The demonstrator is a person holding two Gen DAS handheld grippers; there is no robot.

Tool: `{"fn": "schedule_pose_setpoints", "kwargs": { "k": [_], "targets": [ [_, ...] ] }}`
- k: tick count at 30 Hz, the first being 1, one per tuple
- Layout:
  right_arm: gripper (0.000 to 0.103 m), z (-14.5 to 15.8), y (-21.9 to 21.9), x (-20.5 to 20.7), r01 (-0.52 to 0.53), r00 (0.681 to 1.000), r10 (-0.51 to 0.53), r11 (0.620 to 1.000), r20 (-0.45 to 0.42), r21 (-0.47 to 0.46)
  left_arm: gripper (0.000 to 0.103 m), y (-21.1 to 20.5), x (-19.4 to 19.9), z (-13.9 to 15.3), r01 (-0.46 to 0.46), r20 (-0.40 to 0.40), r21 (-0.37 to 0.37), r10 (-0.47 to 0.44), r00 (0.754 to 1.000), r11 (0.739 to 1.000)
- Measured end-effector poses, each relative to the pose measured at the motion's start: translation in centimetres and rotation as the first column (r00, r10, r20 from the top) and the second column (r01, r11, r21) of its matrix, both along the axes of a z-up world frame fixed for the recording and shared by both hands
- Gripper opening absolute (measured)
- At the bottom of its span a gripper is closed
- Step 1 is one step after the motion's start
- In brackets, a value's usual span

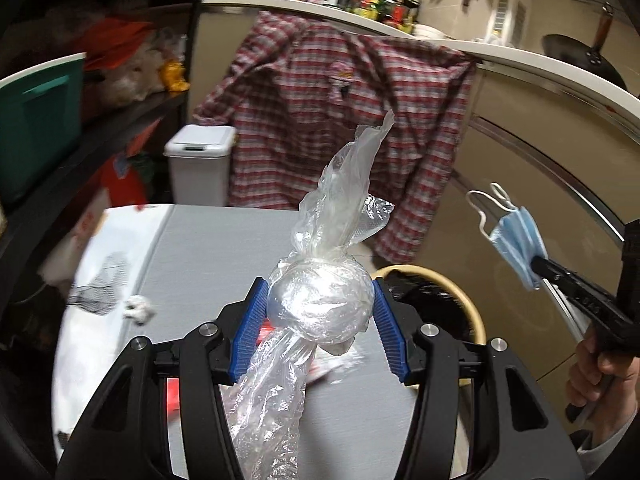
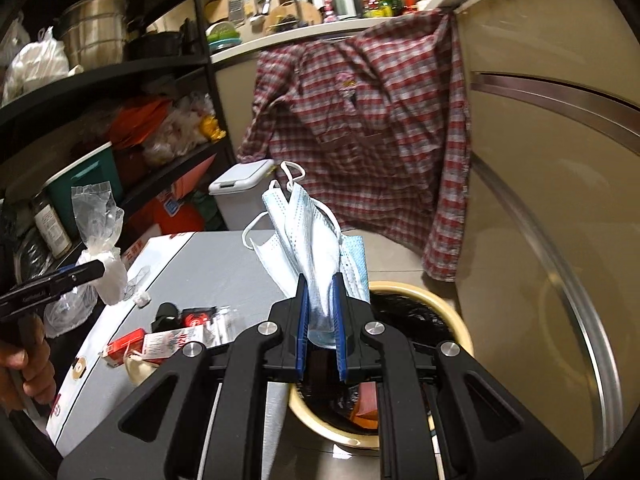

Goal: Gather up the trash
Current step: 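Lift both items over the trash bin and open both tools to release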

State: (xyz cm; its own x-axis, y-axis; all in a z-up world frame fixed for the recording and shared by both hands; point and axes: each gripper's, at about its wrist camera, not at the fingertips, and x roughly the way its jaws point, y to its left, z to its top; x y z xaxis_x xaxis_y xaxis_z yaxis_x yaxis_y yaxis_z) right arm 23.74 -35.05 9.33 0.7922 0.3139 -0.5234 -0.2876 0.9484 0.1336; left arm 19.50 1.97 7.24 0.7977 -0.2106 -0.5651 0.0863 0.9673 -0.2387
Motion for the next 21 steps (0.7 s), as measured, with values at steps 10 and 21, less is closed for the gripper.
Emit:
{"fn": "schedule_pose_setpoints", "kwargs": {
  "k": [10, 21],
  "targets": [
    [0.012, -0.4, -4.1, 1.0, 0.086, 0.996, -0.086, 0.996, -0.016, 0.005, 0.052, -7.6, 3.9, 1.0, 0.086, 0.003, -0.017, -0.086, 0.996, 0.996],
    [0.012, -1.6, -5.4, 2.2, 0.119, 0.992, -0.119, 0.993, -0.049, 0.002, 0.053, -13.0, 7.4, 0.2, 0.134, -0.02, -0.008, -0.134, 0.991, 0.991]
  ]
}}
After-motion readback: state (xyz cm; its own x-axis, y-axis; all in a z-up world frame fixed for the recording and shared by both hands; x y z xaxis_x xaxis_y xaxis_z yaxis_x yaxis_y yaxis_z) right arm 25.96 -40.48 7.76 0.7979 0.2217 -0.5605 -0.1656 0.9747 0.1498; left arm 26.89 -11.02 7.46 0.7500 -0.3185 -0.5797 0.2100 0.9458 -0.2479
